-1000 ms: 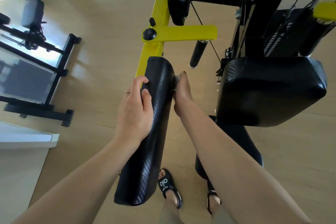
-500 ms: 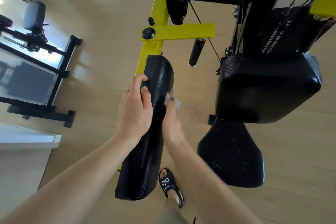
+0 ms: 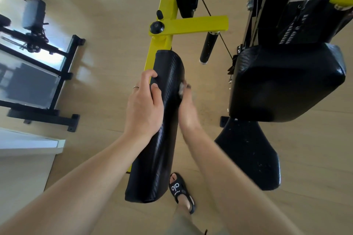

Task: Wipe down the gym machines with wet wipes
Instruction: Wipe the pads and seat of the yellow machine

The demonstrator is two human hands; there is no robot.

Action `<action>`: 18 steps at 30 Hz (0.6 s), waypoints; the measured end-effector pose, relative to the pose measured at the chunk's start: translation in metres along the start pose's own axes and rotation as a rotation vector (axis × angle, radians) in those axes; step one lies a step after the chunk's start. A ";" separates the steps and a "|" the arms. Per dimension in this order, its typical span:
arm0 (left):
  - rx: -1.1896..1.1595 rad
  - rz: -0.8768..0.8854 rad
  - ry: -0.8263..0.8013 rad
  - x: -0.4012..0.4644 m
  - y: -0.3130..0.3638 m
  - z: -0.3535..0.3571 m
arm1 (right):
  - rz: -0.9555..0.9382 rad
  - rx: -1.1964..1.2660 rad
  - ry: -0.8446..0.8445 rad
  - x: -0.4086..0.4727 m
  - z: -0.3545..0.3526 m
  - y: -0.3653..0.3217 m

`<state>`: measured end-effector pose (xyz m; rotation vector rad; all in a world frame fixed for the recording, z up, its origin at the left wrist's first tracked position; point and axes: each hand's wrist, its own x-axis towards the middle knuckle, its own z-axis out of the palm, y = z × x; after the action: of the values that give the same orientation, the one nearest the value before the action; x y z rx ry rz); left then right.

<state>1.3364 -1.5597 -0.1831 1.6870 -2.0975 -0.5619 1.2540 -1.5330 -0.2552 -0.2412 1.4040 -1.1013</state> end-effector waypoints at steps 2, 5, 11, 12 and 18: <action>0.002 0.001 0.004 0.000 -0.001 0.000 | -0.009 0.091 -0.016 0.027 -0.007 -0.031; 0.001 0.015 0.008 0.001 -0.003 0.001 | -0.007 0.170 -0.028 0.054 -0.009 -0.037; -0.004 0.036 0.022 0.002 -0.006 0.002 | 0.206 0.427 -0.189 0.056 -0.013 0.025; -0.007 0.036 0.020 0.002 -0.006 0.002 | 0.225 0.429 -0.231 0.049 -0.011 0.035; -0.034 0.030 0.011 0.001 -0.008 0.002 | 0.312 0.512 -0.344 -0.011 -0.010 0.098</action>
<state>1.3413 -1.5623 -0.1892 1.6340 -2.0907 -0.5745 1.2938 -1.4696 -0.3203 0.1507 0.7891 -1.0588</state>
